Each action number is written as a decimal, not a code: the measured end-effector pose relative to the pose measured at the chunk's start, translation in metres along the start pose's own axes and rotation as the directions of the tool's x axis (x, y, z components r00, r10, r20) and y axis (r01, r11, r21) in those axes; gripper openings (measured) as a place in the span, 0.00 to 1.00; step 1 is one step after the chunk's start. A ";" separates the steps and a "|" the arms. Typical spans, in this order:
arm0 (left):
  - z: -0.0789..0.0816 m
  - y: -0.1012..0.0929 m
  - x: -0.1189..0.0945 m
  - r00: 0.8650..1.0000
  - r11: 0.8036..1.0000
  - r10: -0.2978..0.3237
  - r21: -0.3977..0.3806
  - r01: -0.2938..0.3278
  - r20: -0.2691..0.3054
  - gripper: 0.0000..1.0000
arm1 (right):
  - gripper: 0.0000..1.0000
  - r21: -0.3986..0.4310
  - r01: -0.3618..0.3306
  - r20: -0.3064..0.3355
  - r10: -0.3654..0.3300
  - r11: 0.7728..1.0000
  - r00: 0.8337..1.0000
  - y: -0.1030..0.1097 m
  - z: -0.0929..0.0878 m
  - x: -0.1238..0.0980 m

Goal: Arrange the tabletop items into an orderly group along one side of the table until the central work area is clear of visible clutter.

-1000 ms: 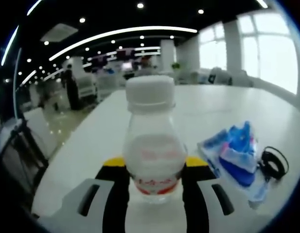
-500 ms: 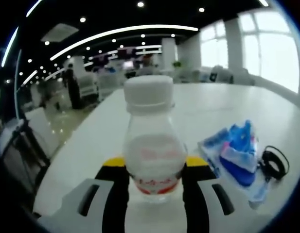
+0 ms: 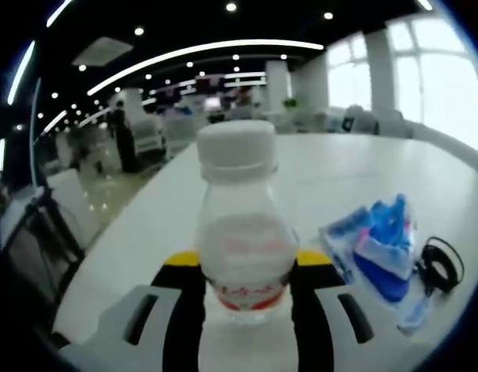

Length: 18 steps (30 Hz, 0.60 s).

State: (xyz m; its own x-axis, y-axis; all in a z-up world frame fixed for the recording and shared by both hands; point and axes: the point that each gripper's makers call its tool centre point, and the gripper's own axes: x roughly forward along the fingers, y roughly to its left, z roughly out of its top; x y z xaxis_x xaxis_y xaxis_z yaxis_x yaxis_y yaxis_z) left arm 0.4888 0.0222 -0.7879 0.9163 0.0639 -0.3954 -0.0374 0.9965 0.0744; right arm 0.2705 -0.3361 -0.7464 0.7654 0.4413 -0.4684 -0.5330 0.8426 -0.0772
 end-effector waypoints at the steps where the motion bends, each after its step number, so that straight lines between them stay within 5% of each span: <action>1: 0.000 0.000 0.000 1.000 1.000 0.000 0.000 0.000 0.001 0.40 | 0.86 0.000 0.001 0.001 -0.001 1.000 1.000 0.000 0.000 0.000; 18: 0.003 0.002 -0.018 0.997 0.997 -0.074 0.038 0.073 0.021 0.45 | 0.86 0.003 0.006 0.005 -0.006 1.000 1.000 -0.004 0.002 -0.001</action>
State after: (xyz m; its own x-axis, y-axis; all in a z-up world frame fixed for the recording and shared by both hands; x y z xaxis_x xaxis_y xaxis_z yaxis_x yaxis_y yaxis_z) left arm 0.4733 0.0234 -0.7774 0.9248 -0.0109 -0.3803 0.0448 0.9957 0.0805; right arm 0.2728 -0.3387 -0.7438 0.7703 0.4378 -0.4636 -0.5275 0.8460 -0.0777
